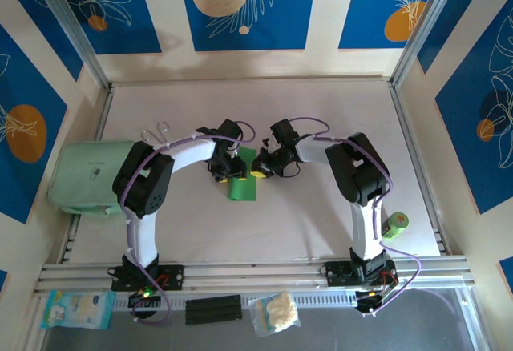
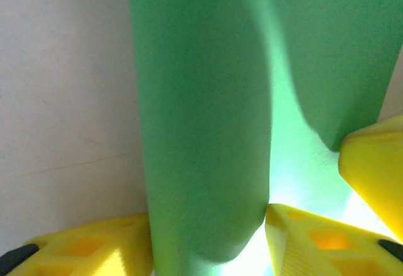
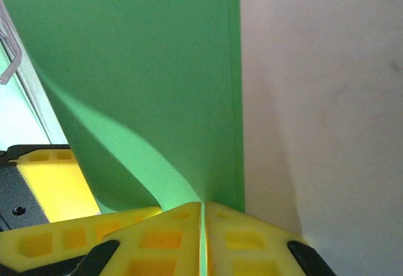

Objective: Fold a paper plane with a square sheet of paper (pick it up from the middle)

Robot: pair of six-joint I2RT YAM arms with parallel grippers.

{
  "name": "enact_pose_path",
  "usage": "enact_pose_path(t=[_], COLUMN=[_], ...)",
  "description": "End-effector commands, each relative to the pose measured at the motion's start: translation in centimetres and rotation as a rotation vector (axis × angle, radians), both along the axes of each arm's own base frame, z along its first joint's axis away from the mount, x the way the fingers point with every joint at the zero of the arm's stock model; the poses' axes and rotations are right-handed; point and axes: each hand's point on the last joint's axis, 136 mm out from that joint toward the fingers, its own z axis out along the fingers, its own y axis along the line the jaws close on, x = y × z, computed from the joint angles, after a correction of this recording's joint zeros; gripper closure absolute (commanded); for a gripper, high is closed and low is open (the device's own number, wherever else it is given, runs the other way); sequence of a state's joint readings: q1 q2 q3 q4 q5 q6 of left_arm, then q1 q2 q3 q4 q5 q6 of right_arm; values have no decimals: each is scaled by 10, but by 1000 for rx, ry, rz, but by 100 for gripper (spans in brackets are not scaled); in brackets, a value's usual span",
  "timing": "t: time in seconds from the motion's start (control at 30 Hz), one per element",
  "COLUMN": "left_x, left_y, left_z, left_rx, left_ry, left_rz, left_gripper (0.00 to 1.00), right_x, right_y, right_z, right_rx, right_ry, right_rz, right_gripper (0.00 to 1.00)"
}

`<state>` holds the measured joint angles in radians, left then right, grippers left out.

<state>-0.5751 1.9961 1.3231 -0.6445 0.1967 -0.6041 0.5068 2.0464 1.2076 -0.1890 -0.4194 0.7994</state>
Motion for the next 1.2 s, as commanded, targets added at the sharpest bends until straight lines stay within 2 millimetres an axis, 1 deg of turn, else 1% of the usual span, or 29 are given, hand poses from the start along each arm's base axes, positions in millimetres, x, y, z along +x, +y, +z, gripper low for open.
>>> enact_pose_path(t=[0.0,0.2,0.4,0.5,0.57,0.63,0.73,0.83,0.93,1.0,1.1,1.17], left_x=[-42,-42,-35,-26,-16,-3,13,23,27,27,27,26], left_y=[13,13,10,8,6,7,12,17,10,-4,-23,-31], left_z=[-64,-64,-50,-32,-13,10,43,65,79,86,90,88], left_rx=[86,89,81,71,55,43,16,-19,-85,-164,-274,-316], left_ry=[177,179,148,110,66,8,-74,-127,-152,-150,-130,-112], left_rz=[-11,-10,-11,-5,5,28,79,127,131,111,95,91], left_gripper=[47,46,46,45,43,41,40,40,42,45,52,58], right_x=[-2,-6,-11,-12,-13,-12,-12,-13,-16,-16,-17,-17], right_y=[4,-2,-12,-21,-28,-34,-41,-42,-42,-41,-41,-40], right_z=[1,-9,-27,-37,-43,-47,-52,-55,-57,-56,-56,-56], right_rx=[10,-23,-91,-140,-162,-187,-224,-236,-244,-244,-248,-255], right_ry=[14,36,60,73,84,87,76,65,67,71,88,103], right_rz=[27,29,36,39,40,49,75,111,139,145,148,147], right_gripper=[89,89,90,92,92,93,93,94,94,94,93,94])
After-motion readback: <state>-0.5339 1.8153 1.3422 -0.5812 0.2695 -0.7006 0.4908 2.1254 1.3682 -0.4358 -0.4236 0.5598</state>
